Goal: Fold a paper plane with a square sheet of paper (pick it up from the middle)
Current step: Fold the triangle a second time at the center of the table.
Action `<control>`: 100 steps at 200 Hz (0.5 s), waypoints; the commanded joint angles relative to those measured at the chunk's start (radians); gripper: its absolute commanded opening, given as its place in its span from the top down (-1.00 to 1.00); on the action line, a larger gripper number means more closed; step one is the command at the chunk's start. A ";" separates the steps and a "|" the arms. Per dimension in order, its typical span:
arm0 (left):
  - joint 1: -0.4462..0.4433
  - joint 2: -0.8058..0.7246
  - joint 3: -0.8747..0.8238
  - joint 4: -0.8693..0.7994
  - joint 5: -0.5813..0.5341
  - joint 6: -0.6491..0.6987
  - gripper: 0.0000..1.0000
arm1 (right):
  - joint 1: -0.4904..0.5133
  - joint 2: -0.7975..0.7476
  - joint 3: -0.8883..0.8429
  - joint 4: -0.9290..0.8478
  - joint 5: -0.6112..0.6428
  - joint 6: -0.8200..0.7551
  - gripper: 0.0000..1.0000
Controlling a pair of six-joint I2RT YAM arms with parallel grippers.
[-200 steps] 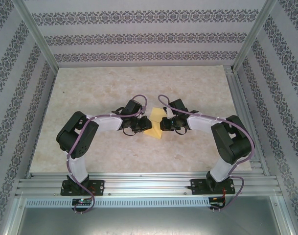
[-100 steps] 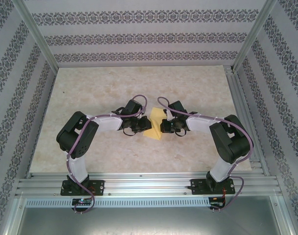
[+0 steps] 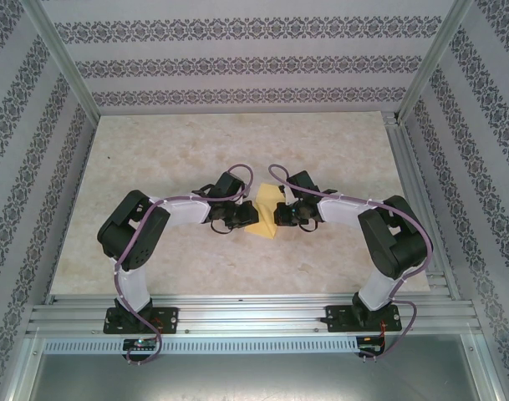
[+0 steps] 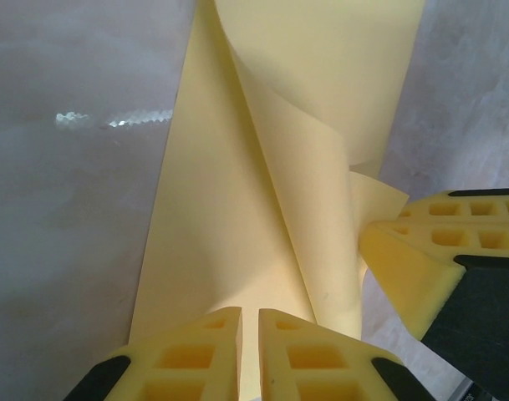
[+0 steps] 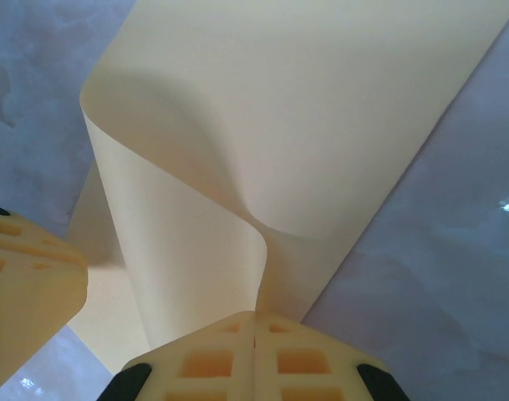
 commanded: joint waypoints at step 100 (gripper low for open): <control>-0.015 0.016 -0.003 -0.032 -0.017 0.035 0.69 | 0.010 0.048 0.054 -0.032 0.026 -0.031 0.92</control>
